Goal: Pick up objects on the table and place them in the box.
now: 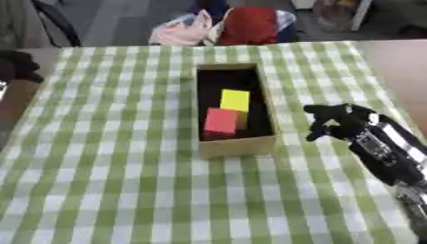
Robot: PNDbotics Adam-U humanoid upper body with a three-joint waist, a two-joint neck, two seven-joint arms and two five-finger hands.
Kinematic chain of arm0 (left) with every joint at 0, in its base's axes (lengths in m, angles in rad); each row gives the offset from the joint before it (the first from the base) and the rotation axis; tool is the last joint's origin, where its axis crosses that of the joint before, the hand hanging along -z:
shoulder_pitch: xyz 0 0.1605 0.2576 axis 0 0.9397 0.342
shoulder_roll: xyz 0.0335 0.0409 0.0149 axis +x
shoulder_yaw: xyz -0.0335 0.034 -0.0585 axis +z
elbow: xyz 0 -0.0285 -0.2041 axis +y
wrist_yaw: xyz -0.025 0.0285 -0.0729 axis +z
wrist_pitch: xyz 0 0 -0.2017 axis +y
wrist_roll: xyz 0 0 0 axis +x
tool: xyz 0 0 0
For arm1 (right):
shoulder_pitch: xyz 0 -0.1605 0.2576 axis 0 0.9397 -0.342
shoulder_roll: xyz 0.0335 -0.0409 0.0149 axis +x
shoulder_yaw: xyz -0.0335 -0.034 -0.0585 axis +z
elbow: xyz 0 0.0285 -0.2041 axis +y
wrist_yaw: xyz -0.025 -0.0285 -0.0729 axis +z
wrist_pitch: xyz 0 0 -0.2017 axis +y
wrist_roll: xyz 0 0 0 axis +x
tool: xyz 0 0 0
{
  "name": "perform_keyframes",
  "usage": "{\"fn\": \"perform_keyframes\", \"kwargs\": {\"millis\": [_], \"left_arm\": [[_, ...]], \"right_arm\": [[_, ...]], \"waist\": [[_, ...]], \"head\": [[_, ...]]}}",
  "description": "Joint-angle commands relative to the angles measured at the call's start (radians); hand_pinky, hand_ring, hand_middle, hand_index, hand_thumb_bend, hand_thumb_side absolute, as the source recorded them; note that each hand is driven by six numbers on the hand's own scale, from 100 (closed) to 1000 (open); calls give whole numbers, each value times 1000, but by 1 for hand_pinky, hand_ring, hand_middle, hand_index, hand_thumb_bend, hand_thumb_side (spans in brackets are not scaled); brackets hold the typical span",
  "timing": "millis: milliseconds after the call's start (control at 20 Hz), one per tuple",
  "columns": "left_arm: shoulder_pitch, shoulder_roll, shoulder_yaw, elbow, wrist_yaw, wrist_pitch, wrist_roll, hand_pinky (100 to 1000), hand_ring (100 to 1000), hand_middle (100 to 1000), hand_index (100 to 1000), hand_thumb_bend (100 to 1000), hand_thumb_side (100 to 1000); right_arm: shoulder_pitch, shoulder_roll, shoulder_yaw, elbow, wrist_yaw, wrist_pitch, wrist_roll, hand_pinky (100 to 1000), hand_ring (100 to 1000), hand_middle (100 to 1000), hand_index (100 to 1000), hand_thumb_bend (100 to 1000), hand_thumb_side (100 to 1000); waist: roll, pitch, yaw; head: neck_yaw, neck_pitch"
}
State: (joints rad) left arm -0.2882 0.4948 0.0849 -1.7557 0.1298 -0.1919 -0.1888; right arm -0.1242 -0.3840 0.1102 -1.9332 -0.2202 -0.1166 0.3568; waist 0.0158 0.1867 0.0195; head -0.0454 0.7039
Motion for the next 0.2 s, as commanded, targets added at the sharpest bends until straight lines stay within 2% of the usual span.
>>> {"fn": "perform_keyframes", "kwargs": {"millis": [50, 200], "left_arm": [[12, -18, 29, -38, 7, 13, 5, 746, 613, 611, 745, 100, 726], [33, -54, 39, -36, 7, 23, -3, 748, 615, 613, 750, 100, 761]], "right_arm": [[-12, -19, -14, -6, 11, -1, -9, 653, 932, 587, 749, 100, 706], [-15, -18, -14, -4, 18, -2, -12, 653, 933, 589, 751, 100, 708]], "waist": [[0, -7, 2], [-1, 1, 5]], "head": [[2, 14], [7, 20]]}}
